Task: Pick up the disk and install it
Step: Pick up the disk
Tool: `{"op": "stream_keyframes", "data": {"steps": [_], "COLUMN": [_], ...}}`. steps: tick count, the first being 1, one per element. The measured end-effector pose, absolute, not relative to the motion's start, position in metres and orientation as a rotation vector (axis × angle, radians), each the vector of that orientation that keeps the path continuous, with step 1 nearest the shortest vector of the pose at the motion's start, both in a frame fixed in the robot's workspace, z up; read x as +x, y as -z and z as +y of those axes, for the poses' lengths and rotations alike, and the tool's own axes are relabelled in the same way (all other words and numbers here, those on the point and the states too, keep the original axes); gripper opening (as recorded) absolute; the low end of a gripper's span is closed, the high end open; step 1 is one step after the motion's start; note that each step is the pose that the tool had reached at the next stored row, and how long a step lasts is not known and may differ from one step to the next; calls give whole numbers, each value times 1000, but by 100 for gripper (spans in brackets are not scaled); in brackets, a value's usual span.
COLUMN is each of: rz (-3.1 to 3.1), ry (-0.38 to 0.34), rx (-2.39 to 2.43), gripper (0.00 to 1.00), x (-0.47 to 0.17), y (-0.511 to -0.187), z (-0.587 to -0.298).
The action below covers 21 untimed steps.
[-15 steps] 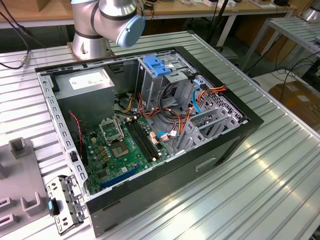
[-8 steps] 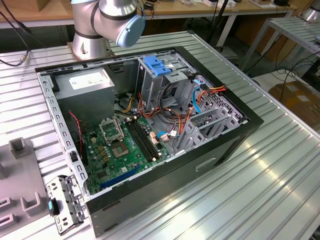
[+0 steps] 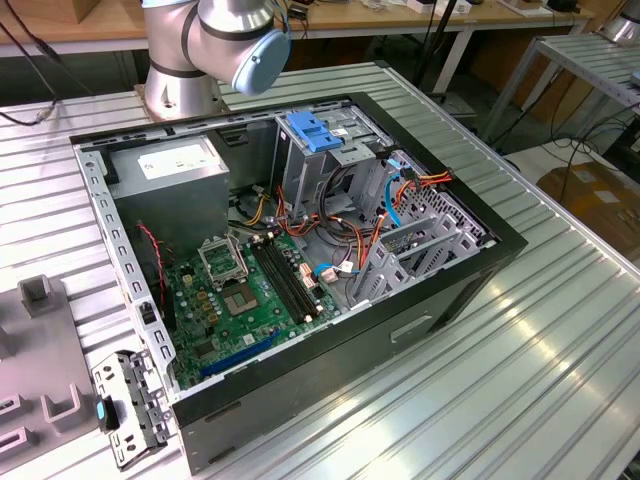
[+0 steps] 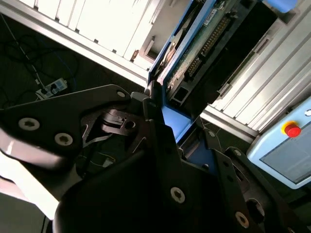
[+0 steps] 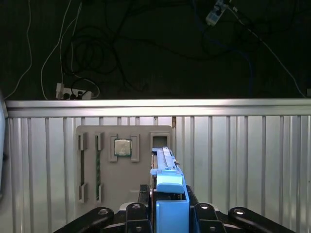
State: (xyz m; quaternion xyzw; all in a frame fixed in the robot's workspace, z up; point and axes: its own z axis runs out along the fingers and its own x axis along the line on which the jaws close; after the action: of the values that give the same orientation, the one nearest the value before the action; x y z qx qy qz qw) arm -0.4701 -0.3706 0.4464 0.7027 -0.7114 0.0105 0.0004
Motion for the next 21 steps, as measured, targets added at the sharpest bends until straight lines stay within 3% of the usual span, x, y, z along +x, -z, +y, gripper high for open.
{"op": "stream_keyframes", "data": {"steps": [21], "rz": [-2234], "ry": [-33], "rx": [2207], "gripper": [37], "x": [-470], "y": [-494], "z": [-371]}}
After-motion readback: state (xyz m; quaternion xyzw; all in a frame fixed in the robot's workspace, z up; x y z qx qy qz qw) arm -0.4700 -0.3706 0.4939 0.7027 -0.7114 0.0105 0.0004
